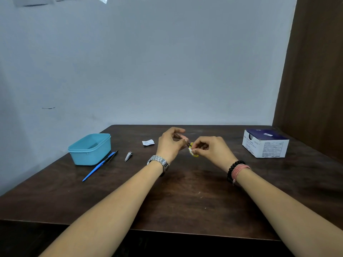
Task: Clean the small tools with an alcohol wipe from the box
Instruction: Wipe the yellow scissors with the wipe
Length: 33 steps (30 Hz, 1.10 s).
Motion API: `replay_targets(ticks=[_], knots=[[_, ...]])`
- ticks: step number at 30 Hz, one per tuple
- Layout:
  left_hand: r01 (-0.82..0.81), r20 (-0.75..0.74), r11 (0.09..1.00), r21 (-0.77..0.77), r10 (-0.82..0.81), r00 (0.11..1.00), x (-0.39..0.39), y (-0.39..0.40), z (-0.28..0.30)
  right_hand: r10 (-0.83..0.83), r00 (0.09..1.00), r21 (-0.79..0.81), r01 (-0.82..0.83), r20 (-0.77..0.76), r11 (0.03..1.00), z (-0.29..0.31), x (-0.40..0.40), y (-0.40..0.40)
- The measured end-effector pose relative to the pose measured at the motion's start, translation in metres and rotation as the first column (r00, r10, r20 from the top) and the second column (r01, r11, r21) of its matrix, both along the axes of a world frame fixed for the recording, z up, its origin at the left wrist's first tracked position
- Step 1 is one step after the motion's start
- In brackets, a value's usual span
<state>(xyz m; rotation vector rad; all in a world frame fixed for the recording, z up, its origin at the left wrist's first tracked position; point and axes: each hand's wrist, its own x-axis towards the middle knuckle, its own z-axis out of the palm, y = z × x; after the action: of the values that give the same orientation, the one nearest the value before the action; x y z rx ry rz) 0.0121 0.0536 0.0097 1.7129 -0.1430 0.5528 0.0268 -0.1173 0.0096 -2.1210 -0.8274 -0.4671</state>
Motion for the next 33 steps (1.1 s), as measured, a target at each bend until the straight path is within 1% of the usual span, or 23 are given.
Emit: replay_targets(ticks=[3, 11, 14, 21, 24, 28, 30, 33], knots=[[-0.023, 0.007, 0.997, -0.074, 0.023, 1.000, 0.0023, 0.0020, 0.0000, 0.000, 1.000, -0.007, 0.000, -0.009, 1.000, -0.0015, 0.0012, -0.0003], [-0.032, -0.001, 0.986, -0.162, 0.032, 0.999, 0.0069, 0.0033, -0.0012, -0.098, 0.995, 0.007, 0.098, -0.003, 0.995, -0.0012, 0.0051, -0.0039], [-0.005, -0.009, 0.986, -0.165, 0.003, 1.000, 0.0070, 0.0026, -0.0017, -0.123, 0.992, 0.032, 0.122, 0.010, 0.992, -0.0010, 0.0059, -0.0049], [0.030, -0.013, 0.988, -0.149, -0.032, 0.999, 0.0092, 0.0011, -0.0040, -0.087, 0.996, 0.041, 0.085, 0.030, 0.996, -0.0006, 0.0051, -0.0030], [0.026, -0.012, 0.990, -0.142, -0.028, 1.000, 0.0087, 0.0010, -0.0035, -0.088, 0.996, 0.109, 0.084, 0.032, 0.990, 0.0011, 0.0043, -0.0035], [0.036, -0.015, 0.993, -0.115, -0.038, 0.999, 0.0073, -0.0007, -0.0031, -0.040, 0.999, 0.195, 0.036, 0.017, 0.980, 0.0030, 0.0035, -0.0038], [0.037, -0.013, 0.993, -0.113, -0.039, 0.999, 0.0072, -0.0013, -0.0035, -0.016, 1.000, 0.191, 0.015, 0.003, 0.981, 0.0025, 0.0036, -0.0042], [0.025, -0.009, 0.993, -0.117, -0.026, 1.000, 0.0080, 0.0001, -0.0041, 0.008, 1.000, 0.135, -0.009, 0.013, 0.991, 0.0017, 0.0030, -0.0027]])
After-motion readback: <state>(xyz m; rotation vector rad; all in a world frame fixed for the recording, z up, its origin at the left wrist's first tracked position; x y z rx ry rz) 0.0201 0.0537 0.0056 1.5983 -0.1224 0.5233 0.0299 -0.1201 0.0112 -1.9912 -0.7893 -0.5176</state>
